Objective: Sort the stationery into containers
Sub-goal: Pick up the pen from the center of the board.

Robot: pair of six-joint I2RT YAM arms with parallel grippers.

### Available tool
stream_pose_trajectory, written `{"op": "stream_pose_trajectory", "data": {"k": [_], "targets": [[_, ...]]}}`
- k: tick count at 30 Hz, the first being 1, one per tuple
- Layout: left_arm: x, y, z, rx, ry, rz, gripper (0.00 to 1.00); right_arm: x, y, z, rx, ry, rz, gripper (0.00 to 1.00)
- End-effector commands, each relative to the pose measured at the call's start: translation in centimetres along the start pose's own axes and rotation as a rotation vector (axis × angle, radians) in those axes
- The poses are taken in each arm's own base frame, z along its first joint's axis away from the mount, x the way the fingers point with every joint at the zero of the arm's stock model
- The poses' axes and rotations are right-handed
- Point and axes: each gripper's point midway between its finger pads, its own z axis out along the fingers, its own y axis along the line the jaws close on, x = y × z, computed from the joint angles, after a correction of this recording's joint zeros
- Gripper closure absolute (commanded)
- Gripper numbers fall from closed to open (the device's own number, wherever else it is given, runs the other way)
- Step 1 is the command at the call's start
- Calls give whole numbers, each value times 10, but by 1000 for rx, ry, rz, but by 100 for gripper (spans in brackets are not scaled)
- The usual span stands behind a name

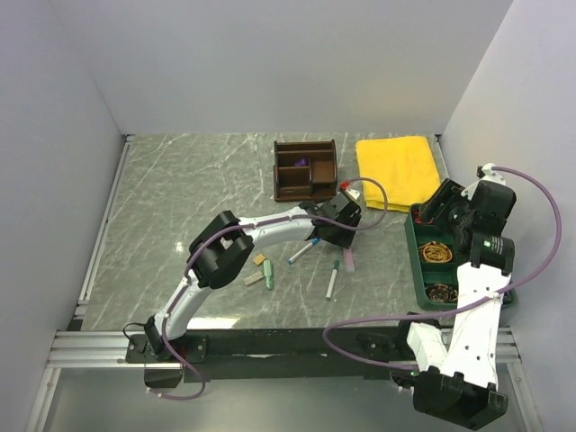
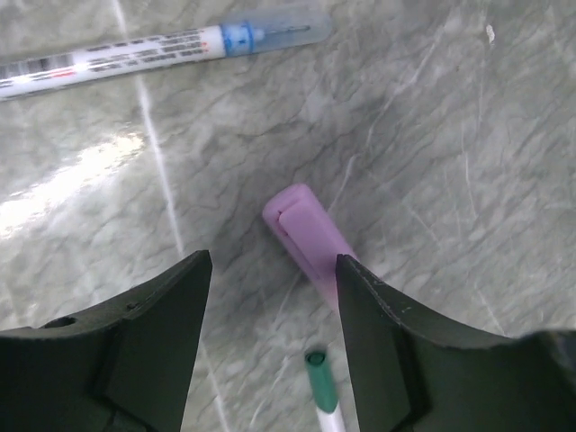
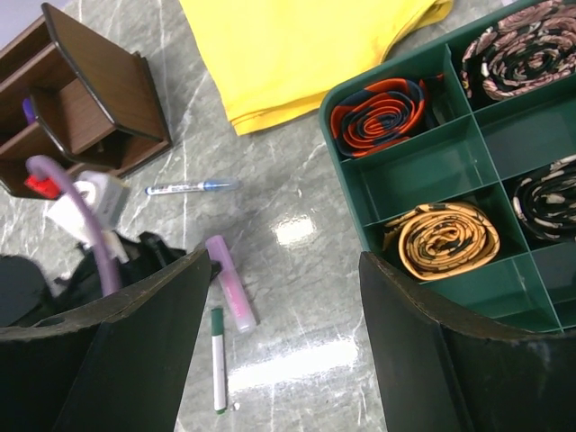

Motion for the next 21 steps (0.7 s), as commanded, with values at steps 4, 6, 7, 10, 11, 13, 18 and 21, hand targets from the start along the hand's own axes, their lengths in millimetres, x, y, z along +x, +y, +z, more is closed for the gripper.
{"op": "stream_pose_trajectory", "data": {"k": [4, 6, 7, 10, 11, 13, 18, 21], "targets": [[4, -9, 11, -2, -3, 11, 37, 8, 0, -1, -23, -6, -2, 25], [2, -13, 2, 7, -11, 4, 35, 12, 0, 1, -26, 2, 0, 25], [4, -16, -1, 20, -2, 1, 35, 14, -1, 2, -24, 6, 0, 25], [5, -18, -3, 30, 5, -3, 35, 18, -2, 6, -27, 12, 8, 25], [8, -17, 1, 24, 12, -3, 35, 18, -1, 7, -28, 14, 14, 25], [5, -19, 6, 25, 8, -4, 37, 18, -1, 7, -32, 13, 16, 25], [4, -27, 23, 73, 18, -17, 47, 19, -4, 5, -15, 16, 6, 25], [4, -31, 25, 98, 26, -34, 53, 20, -8, 2, 4, 11, 0, 24]]}}
